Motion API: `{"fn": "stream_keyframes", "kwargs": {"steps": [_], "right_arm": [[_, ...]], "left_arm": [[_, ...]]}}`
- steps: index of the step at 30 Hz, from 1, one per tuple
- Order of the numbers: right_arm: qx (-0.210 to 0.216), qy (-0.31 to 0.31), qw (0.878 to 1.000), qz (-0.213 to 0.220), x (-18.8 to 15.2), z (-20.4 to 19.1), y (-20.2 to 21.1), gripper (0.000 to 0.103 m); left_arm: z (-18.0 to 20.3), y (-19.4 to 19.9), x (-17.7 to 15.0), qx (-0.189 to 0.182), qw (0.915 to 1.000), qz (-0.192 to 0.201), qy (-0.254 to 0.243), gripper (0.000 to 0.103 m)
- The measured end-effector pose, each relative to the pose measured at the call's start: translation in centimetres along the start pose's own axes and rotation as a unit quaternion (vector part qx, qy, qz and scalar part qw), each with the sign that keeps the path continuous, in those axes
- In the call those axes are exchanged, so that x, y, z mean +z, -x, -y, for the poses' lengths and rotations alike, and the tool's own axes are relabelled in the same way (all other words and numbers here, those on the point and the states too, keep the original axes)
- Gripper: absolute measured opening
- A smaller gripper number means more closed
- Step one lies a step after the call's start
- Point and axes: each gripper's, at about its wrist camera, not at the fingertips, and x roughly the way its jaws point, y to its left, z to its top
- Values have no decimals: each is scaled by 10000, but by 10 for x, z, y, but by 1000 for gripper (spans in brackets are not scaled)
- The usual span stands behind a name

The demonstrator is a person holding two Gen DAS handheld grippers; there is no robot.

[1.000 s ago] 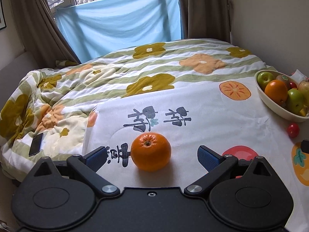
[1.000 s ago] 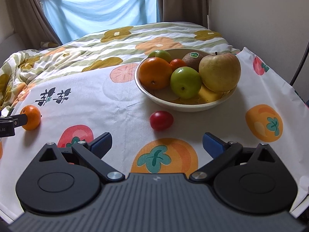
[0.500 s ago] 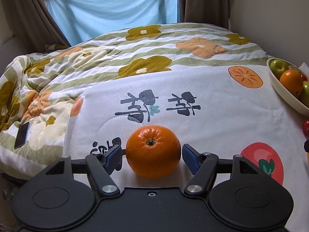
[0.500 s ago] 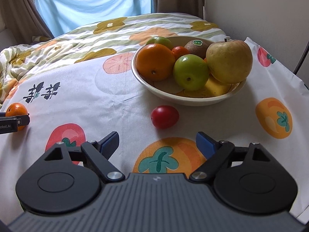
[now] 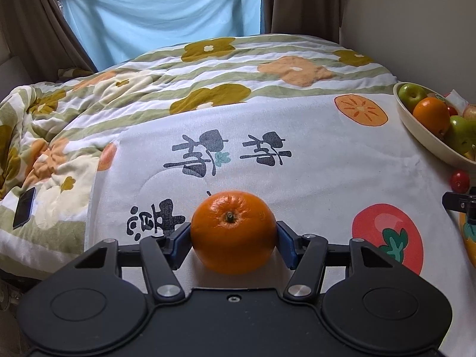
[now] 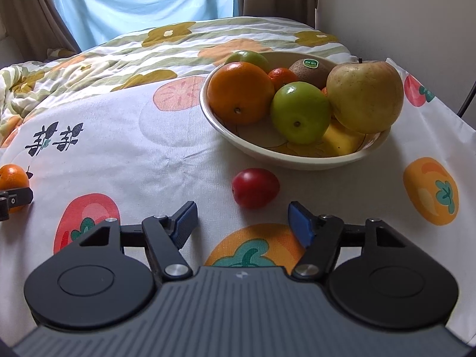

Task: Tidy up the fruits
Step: 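Grasp the last orange with the left tool while the right tool grasps a tomato, then carry the orange and tomato over the bowl and lower them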

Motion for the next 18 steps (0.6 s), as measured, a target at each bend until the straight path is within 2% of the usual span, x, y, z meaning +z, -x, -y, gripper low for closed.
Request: {"fn": "stream_keyframes", "kwargs": {"steps": [7,9,18], "right_arm": [[-83,-32,9999,123,5,1,-5,64],[-135,-24,9998,144,6,1,-4,50],[-137,173,9995,227,3,-5,12,50]], "left_arm": [[3,5,-6,-4,9999,-17,156,63],[3,7,-8,-7,9998,-24,192,63],[9,19,-13,-35,9999,-40,130,63]]}}
